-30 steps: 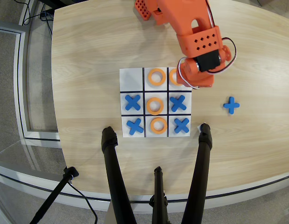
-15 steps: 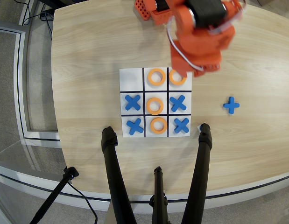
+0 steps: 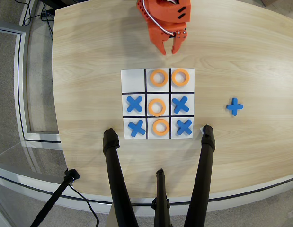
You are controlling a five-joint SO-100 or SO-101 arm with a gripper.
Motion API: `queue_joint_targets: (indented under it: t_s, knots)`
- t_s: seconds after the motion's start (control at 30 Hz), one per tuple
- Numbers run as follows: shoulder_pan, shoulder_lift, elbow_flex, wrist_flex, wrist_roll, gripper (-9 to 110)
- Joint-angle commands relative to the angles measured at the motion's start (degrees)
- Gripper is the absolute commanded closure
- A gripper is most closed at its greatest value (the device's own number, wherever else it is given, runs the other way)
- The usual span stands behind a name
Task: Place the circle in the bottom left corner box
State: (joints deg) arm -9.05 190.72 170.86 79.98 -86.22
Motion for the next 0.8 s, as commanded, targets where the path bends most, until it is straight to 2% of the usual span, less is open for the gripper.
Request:
queue_joint_targets:
  t_s: [0.0,0.17,0.4,0.57,0.77]
  knots:
    - [1.8,1.6,4.4,-3.3,-0.9,96]
    - [6.7,1.7,12.7,-12.4,-4.0,102]
    - [11.4,1.7,12.7,-9.7,-5.0,102]
    - [18.5,1.6,12.7,-2.9,-6.7,102]
    - [27.0,1.7,12.7,-3.2,-6.9,101]
